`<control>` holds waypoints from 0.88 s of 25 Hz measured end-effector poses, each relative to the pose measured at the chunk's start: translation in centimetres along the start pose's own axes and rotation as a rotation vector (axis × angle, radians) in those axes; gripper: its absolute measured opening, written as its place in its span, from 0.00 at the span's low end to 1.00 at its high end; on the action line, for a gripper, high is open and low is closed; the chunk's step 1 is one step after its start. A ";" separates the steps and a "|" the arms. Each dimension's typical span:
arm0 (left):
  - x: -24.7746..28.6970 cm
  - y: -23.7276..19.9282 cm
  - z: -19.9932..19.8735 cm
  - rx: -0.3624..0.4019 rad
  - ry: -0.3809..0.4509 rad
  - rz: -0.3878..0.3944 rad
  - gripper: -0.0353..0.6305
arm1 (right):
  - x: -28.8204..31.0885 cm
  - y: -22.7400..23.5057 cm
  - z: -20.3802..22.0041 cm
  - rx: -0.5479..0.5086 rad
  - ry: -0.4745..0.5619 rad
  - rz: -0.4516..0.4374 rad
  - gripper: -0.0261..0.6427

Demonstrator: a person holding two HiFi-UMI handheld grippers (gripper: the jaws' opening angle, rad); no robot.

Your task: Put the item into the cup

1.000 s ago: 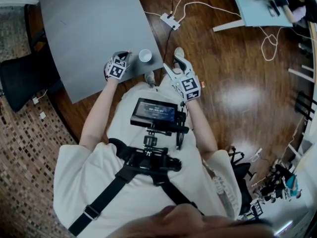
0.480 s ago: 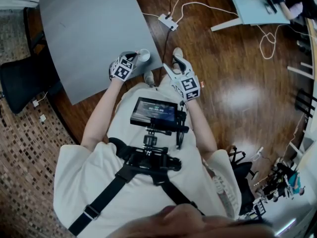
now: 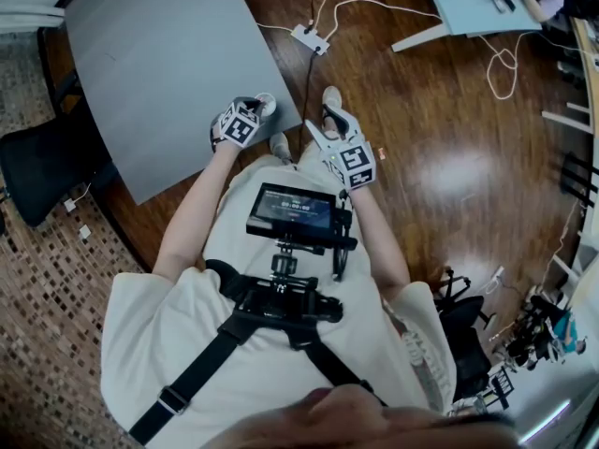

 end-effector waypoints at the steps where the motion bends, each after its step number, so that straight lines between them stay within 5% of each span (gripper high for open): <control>1: 0.3 -0.2 0.2 0.007 -0.018 -0.011 0.06 | 0.0 0.0 0.1 0.005 -0.001 0.003 0.38; 19: 3.0 0.5 2.1 0.111 -0.175 0.002 0.06 | -0.5 0.3 0.0 0.035 -0.004 0.041 0.38; 22: 3.0 1.1 2.1 0.109 -0.176 0.013 0.18 | -0.5 0.4 0.0 0.038 -0.010 0.040 0.38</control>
Point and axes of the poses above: the fingertips, and each gripper's own axes: x forward along the fingers, y to its right, z out of its underside, the point moved 7 cm from there along -x, backward along the fingers, and after that the axes turned 10 degrees about x, right-handed, at the moved point
